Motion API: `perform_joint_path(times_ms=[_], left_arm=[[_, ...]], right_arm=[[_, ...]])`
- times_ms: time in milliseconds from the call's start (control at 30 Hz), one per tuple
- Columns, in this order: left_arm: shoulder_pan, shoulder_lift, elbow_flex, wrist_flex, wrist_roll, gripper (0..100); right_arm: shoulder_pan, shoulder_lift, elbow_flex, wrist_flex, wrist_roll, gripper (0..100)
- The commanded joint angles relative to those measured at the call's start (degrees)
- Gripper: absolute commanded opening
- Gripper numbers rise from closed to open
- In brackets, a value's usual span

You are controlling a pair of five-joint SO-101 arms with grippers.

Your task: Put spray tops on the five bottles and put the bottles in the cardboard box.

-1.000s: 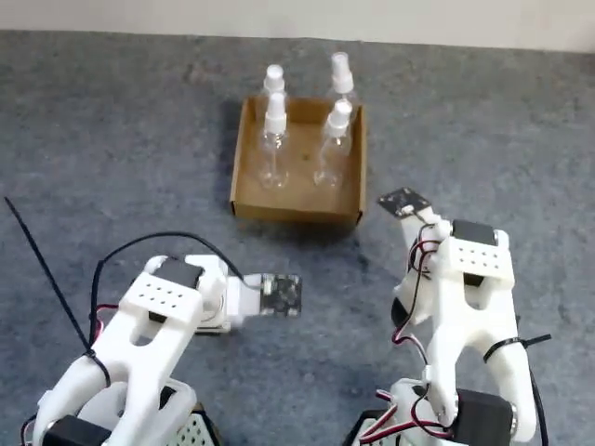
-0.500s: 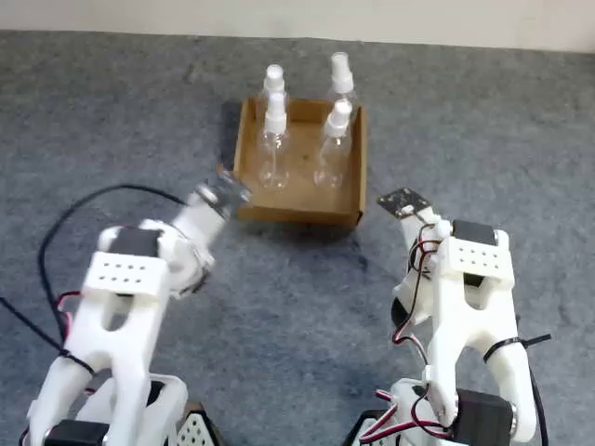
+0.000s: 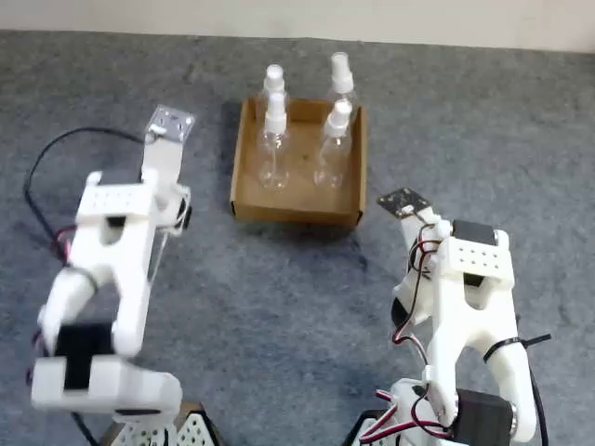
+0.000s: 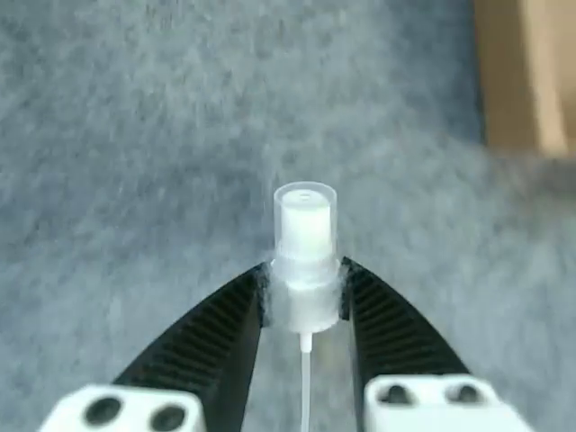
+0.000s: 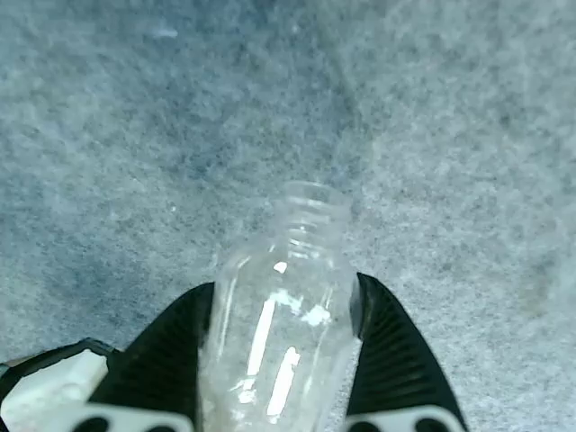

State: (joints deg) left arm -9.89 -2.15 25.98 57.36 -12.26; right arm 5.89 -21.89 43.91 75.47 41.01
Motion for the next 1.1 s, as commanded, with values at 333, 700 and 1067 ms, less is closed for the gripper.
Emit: perform_joint_path(times_ms=[333,700,1067], left_arm=[[1.7,23.7,-23.1,-0.6,3.3,17],[1.7,29.0,-26.2,0.4,-1.0,5],[-1.2,11.9,-30.5,15.2,-0.8,0]], right_arm=[[0.5,-2.4,-0.1,0.2,0.5,0.4],[0.5,-2.5,-0.2,0.7,0.2,0.4],[-17.3,-13.1,-6.9,-0.7,-15.1,0.4]])
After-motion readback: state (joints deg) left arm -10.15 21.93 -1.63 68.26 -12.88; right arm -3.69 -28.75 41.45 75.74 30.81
